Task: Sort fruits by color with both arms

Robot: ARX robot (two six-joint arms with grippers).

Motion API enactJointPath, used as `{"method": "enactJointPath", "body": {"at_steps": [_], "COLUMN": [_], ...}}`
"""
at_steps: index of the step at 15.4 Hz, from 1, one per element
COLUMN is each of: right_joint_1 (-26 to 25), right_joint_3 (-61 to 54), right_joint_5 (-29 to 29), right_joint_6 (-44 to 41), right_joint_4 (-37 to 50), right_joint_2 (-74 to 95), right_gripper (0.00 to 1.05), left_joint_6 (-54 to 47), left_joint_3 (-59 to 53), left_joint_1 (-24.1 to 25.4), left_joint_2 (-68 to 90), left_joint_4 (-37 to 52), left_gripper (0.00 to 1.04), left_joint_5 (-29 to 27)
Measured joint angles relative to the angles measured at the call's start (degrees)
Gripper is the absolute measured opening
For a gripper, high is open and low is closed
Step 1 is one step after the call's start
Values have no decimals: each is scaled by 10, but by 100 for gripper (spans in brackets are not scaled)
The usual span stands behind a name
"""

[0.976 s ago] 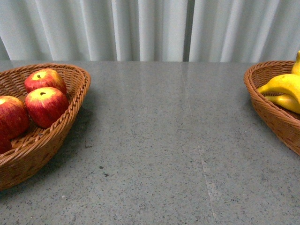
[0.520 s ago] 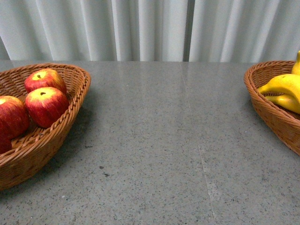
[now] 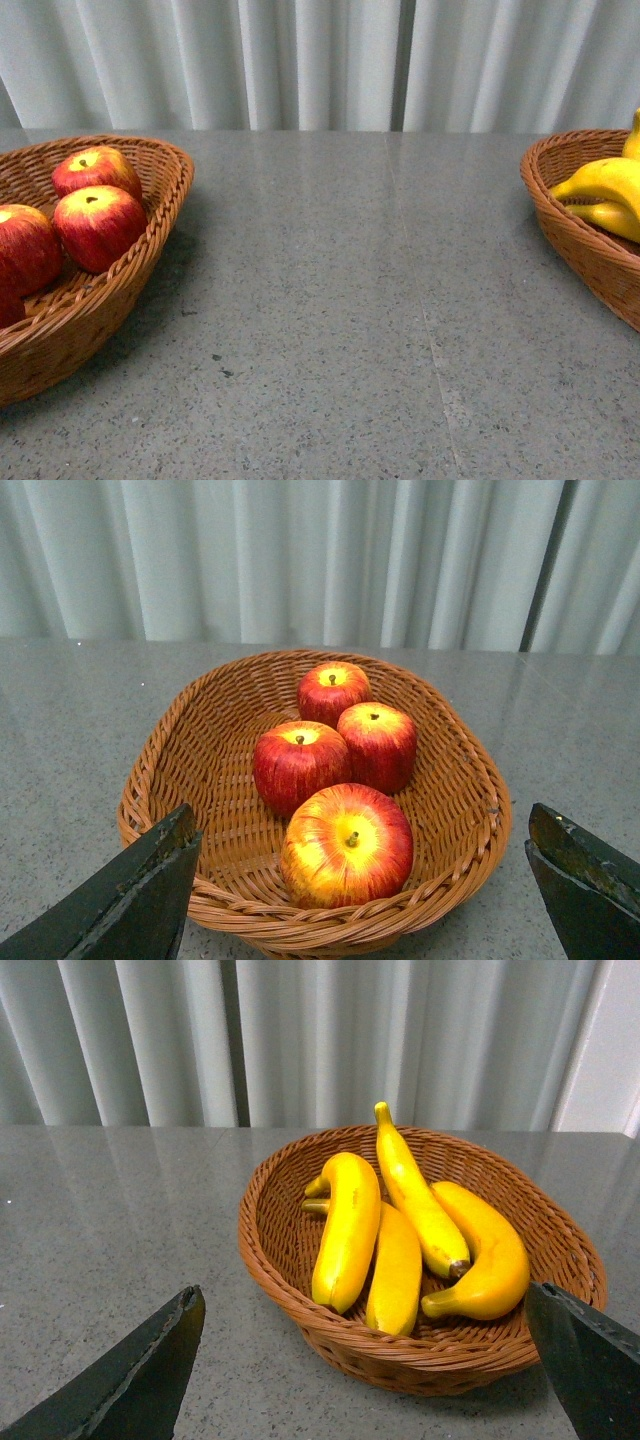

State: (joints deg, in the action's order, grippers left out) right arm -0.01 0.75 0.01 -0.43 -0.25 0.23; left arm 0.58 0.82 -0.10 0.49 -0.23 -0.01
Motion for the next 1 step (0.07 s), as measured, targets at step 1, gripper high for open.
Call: {"method": "enactJointPath", "body": {"at_steps": [1], "right_joint_1": [0], "right_joint_3": [0], "right_joint_5": [0], "right_joint_6": [0], "right_joint_4": [0], "right_joint_2": [0], "right_gripper": [98], "left_joint_6": [0], "left_joint_3": [0], "left_joint_1": [0], "left_joint_2": [0], "left_joint_4": [0], "left_gripper": [98], "left_joint_5": [0]}}
